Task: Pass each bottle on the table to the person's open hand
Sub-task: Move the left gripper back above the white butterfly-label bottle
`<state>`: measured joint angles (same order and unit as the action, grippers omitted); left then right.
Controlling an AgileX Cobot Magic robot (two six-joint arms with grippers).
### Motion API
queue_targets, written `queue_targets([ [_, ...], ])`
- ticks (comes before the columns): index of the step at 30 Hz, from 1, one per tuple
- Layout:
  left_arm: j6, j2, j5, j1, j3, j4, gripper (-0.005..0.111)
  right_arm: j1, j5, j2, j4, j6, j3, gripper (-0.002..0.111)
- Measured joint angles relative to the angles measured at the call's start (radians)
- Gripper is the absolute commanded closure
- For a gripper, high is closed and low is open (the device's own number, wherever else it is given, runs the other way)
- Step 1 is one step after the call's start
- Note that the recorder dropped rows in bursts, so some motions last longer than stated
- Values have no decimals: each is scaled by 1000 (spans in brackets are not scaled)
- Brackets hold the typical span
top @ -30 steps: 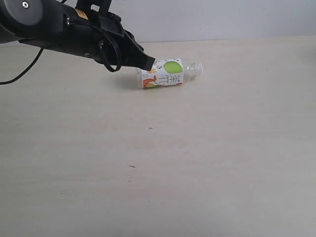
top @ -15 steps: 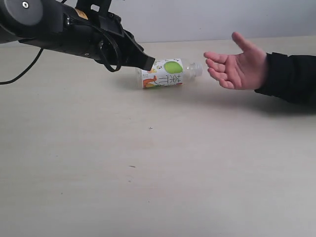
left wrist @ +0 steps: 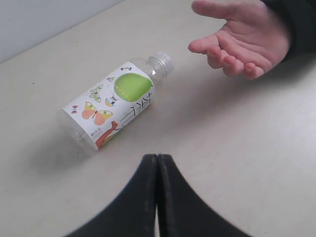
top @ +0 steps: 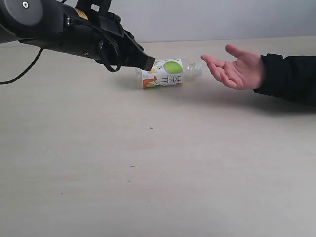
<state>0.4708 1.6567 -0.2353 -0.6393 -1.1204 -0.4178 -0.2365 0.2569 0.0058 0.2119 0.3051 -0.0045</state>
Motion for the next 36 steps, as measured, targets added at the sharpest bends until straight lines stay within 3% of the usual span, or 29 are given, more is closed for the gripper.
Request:
queue_targets([
  [12, 0, 0, 0, 0, 0, 53, 107, 0, 0, 0, 0, 0, 0, 108],
  [18, 0, 0, -26, 5, -81, 117, 107, 0, 0, 0, 0, 0, 0, 108],
  [22, 0, 41, -141, 40, -241, 133, 107, 0, 0, 0, 0, 0, 0, 108],
  [28, 22, 215, -425, 111, -573, 166, 107, 0, 0, 0, 0, 0, 0, 108],
  [32, 81, 368, -599, 128, -765, 175, 107, 0, 0, 0, 0, 0, 0, 108],
  [36, 130, 502, -675, 128, -915, 177, 107, 0, 0, 0, 0, 0, 0, 108],
])
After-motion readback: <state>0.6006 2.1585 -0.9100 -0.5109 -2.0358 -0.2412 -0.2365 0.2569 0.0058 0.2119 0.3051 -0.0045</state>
